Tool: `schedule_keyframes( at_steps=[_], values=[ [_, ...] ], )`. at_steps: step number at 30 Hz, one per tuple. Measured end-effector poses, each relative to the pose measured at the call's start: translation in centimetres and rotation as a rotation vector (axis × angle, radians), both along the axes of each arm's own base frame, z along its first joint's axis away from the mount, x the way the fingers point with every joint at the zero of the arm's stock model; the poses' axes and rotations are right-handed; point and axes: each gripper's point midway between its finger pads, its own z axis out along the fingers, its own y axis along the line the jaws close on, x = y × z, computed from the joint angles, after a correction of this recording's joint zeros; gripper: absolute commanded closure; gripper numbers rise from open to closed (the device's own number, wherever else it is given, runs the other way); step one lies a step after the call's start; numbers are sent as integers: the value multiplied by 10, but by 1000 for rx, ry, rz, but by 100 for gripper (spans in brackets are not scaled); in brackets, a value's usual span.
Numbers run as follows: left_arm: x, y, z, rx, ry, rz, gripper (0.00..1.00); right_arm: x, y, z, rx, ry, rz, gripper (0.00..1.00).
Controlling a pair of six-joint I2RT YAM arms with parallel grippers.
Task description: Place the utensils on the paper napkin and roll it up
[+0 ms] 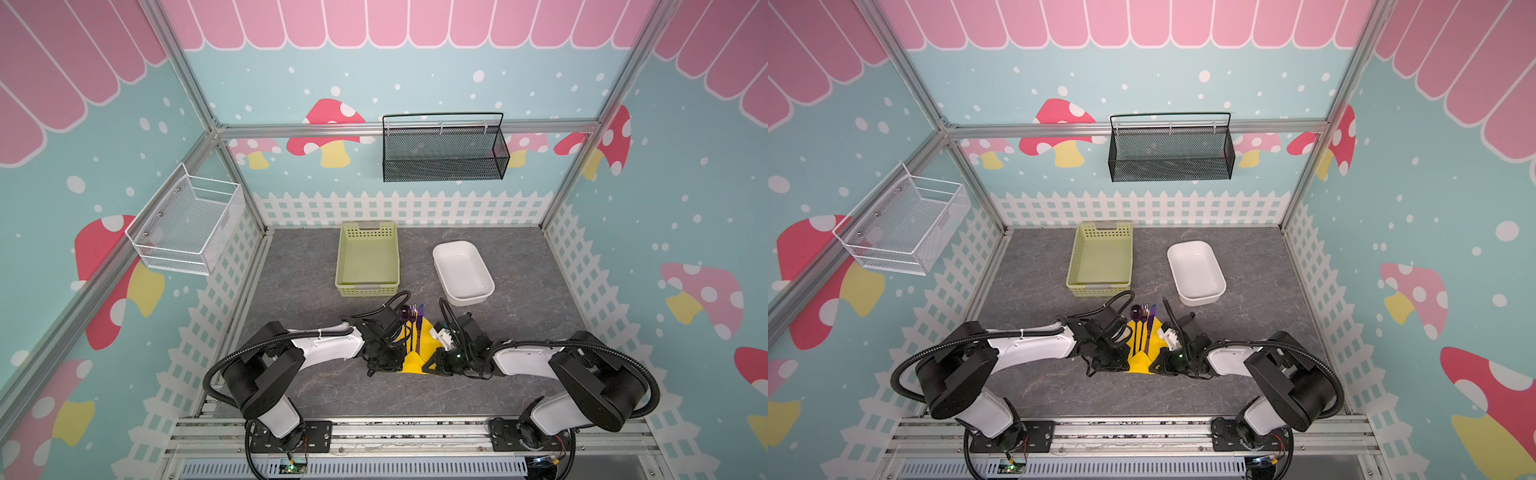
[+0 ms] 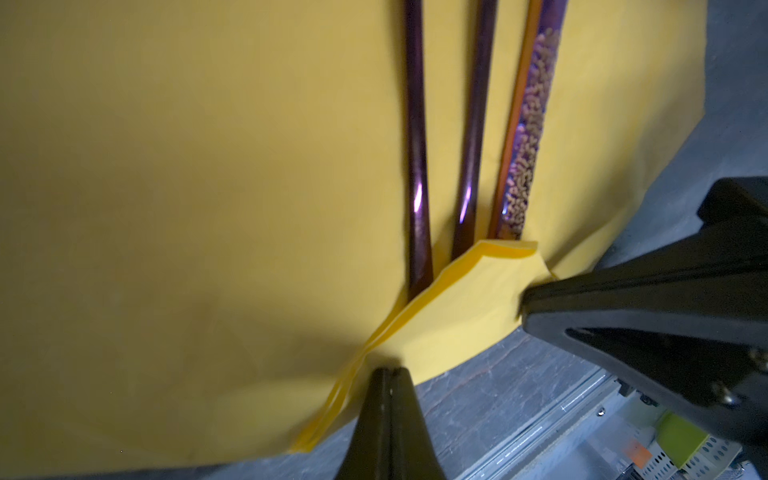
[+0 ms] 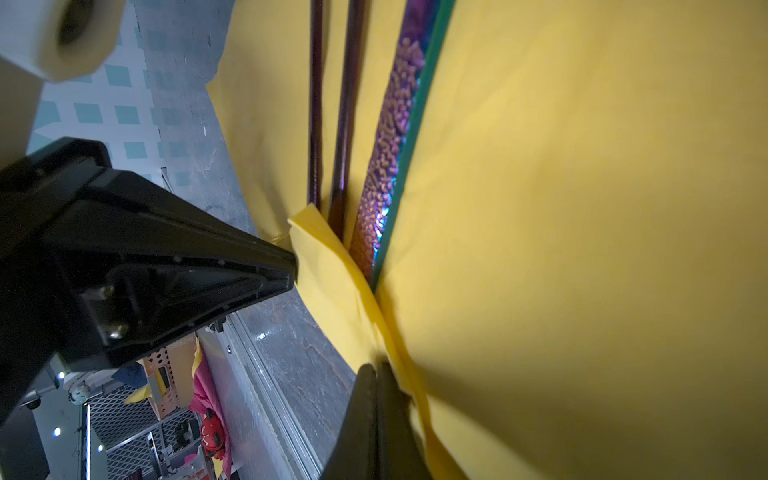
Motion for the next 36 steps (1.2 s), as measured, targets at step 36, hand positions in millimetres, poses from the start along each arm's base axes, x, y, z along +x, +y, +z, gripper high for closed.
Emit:
schedule_keyframes(
  at_steps=[36],
  values=[
    [12,-7,30,-19,-51,-32,100,0,-4,2,-3,9,2,100]
  ],
)
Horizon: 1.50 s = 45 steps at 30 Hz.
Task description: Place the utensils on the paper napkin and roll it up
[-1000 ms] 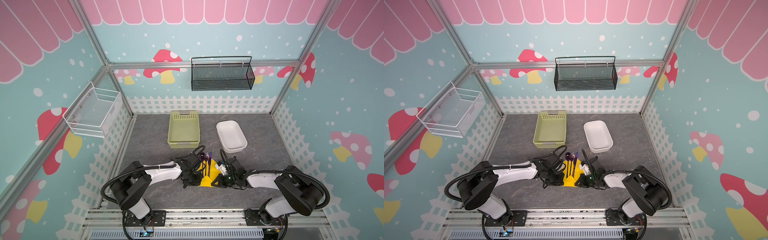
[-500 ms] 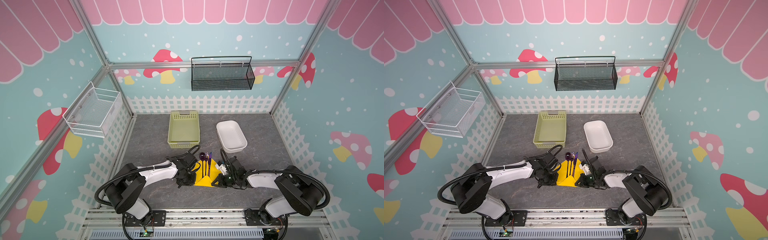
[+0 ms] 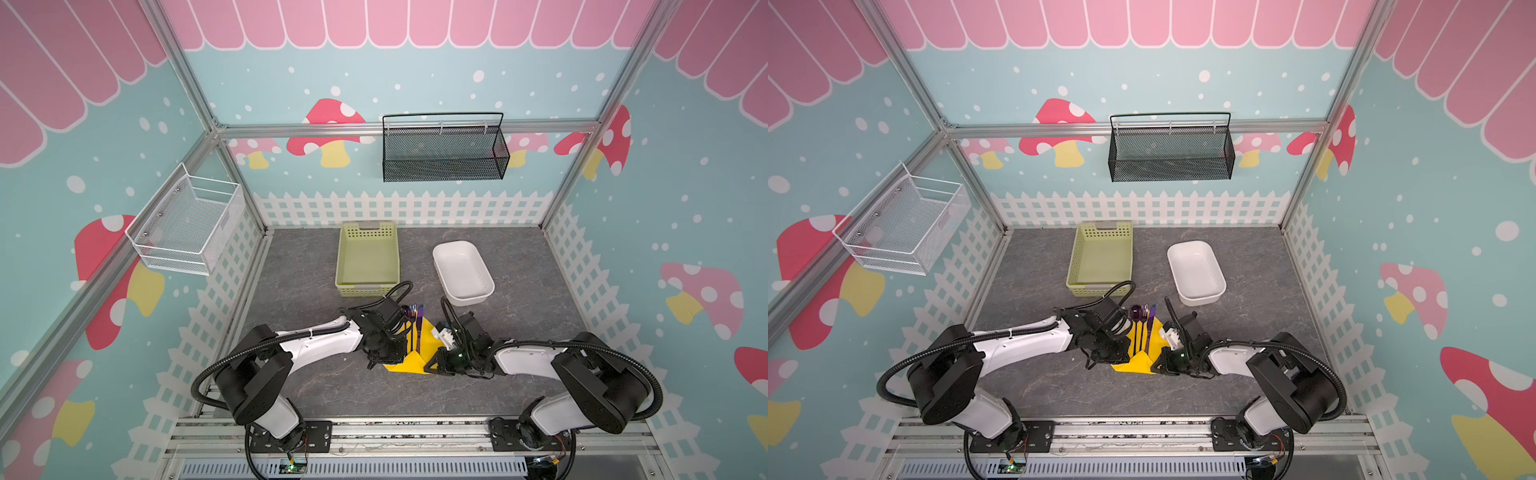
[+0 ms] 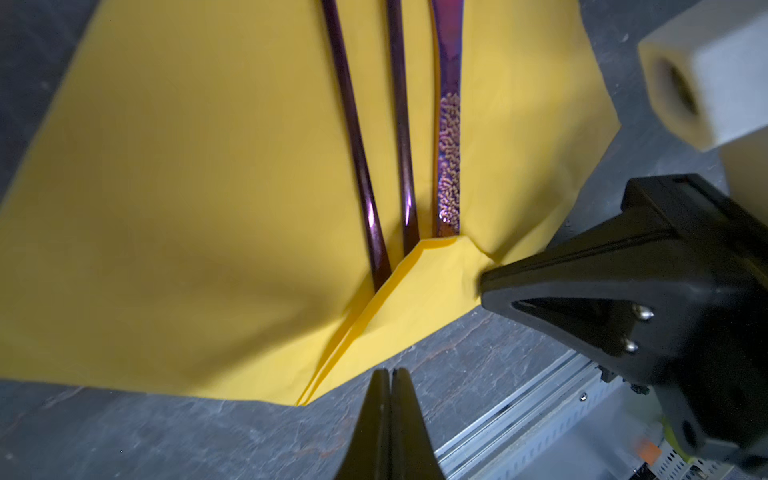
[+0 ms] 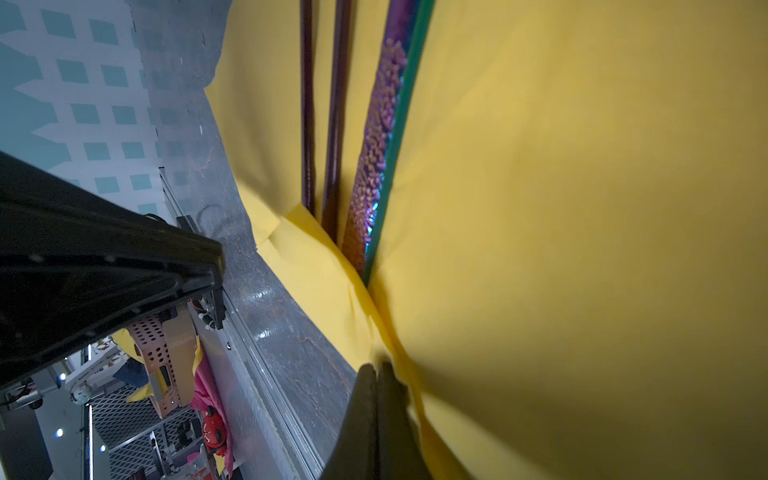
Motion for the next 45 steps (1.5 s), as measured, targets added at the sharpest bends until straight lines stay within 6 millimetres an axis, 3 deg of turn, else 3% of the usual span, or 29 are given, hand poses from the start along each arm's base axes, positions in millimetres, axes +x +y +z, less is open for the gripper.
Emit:
schedule_keyframes(
  at_steps=[8,13,18,22,36,45],
  values=[
    [-10,5,-28,17,58,4,100,-1,4,14,40,-16,15,99],
    [-10,3,-28,5,54,2,100,-2,6,20,62,-16,24,100],
    [-10,3,-29,5,54,2,100,-4,4,13,41,3,20,100],
    [-10,3,-28,4,53,2,100,-8,-5,-2,-30,36,14,100],
    [-10,3,-28,2,51,2,100,-3,-33,-1,-219,-20,-16,100],
    [-10,4,-26,4,48,5,97,7,-13,24,-107,-54,-5,99]
  ],
)
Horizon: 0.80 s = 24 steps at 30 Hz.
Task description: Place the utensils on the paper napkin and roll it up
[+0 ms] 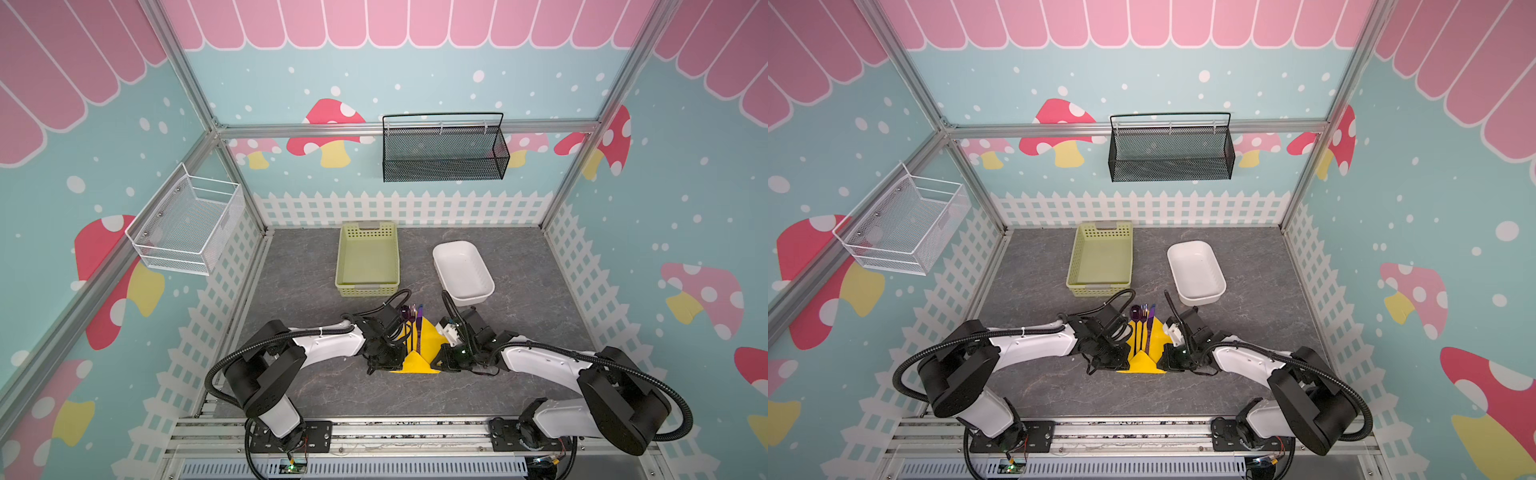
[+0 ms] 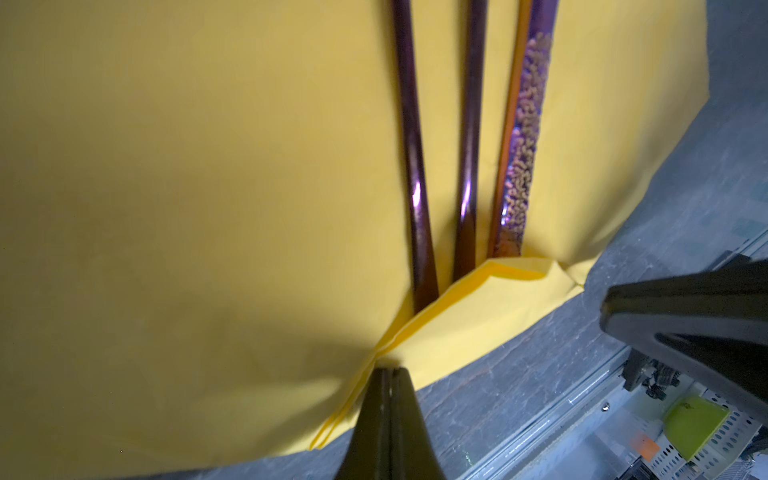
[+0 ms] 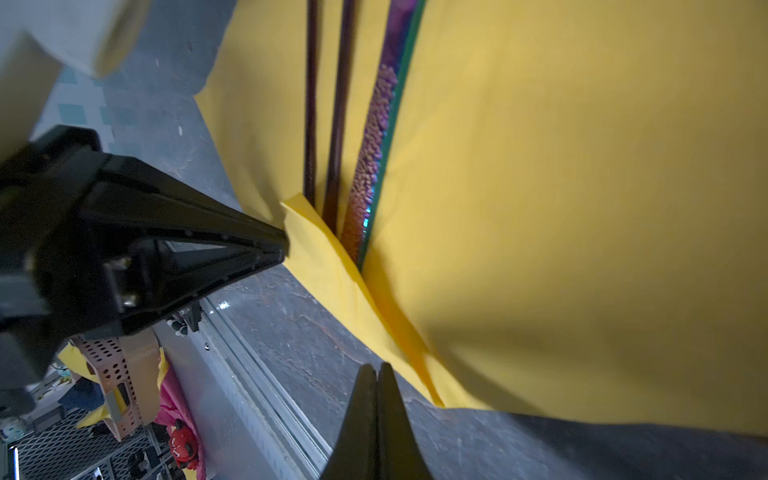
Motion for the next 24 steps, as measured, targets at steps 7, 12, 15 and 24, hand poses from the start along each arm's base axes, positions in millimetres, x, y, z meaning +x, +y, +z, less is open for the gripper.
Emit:
schedule_keyframes(
  at_steps=[7,12,15,24],
  values=[
    [0,2,0,8,-2,2,98,29,14,11,66,-30,-40,82],
    [0,2,-1,9,-1,2,100,54,20,6,93,-20,-76,70],
    [0,2,-1,9,-1,2,100,71,23,5,107,-29,-91,68],
    [0,2,-1,9,-1,2,100,98,25,-1,135,-32,-118,64]
  ],
)
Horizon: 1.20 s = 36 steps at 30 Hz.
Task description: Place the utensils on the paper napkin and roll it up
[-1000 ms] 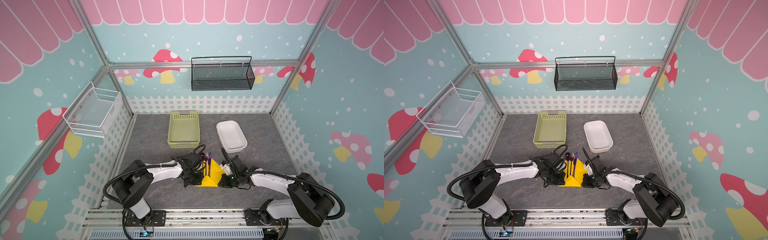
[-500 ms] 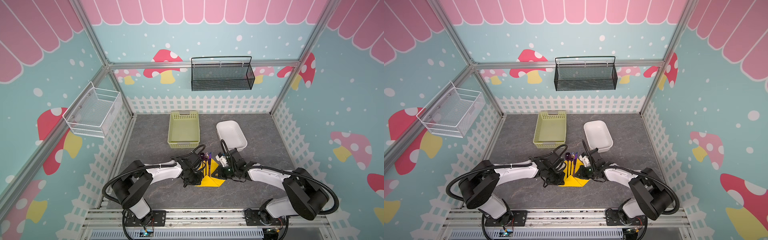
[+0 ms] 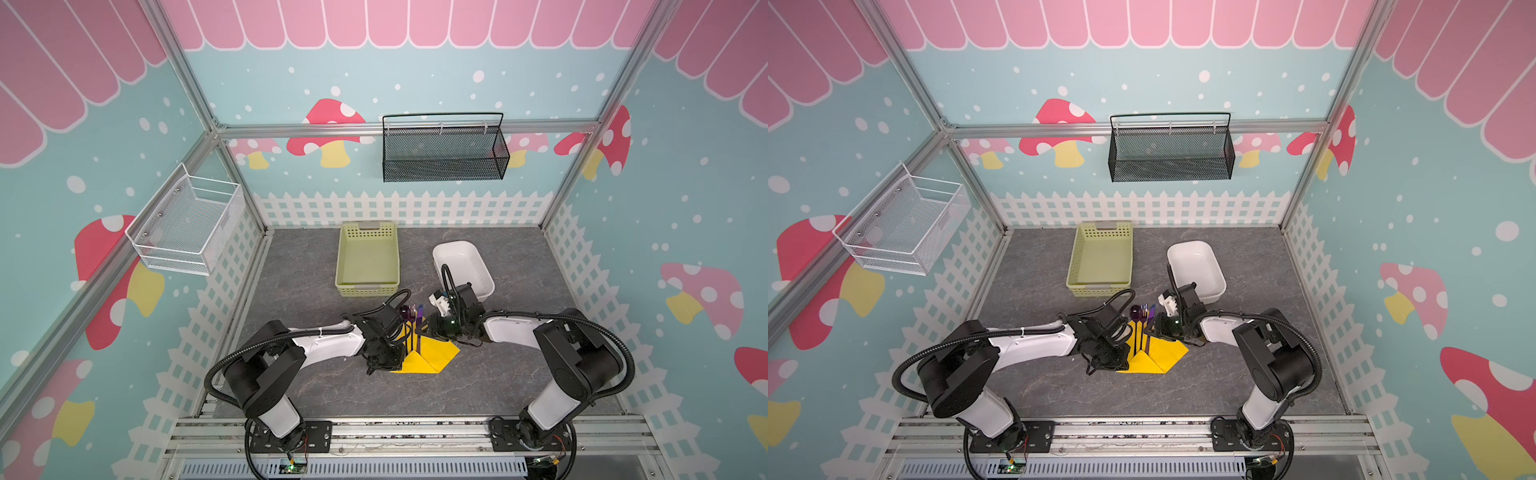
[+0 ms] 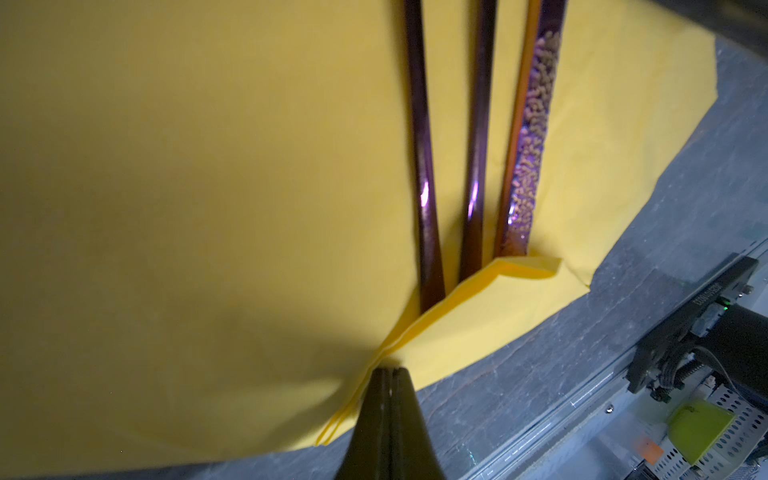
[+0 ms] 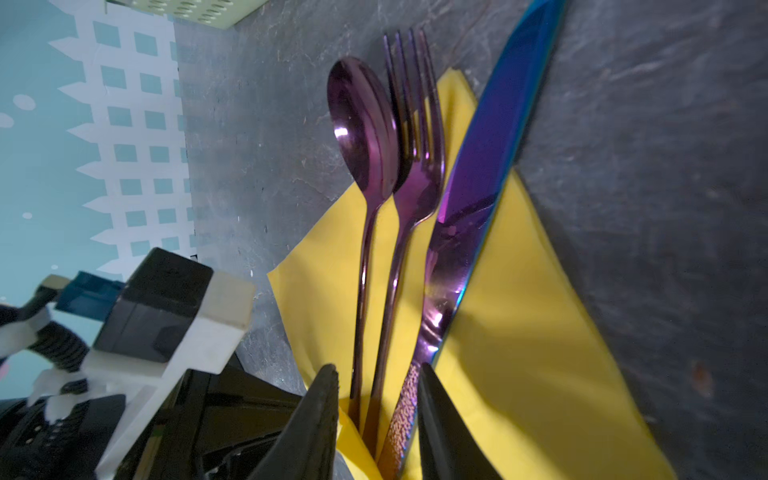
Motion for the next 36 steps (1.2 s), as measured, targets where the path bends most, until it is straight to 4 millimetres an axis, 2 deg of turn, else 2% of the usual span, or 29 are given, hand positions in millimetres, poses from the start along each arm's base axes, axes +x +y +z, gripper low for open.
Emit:
schedule_keyframes(
  at_steps=[9,22,25,29,32,36],
  values=[
    [0,0,0,0,0,0,100,2,2,-12,19,35,9,63],
    [0,0,0,1,1,1,100,4,6,-10,60,38,24,63],
    [-1,1,0,2,2,1,99,5,6,-4,66,25,22,65],
    [-2,3,1,12,6,2,99,5,5,25,96,-42,27,73],
    [-2,4,1,15,9,1,99,-3,0,41,106,-83,36,77],
    [-1,2,3,13,7,1,98,-20,-17,38,42,-77,21,77]
  ],
)
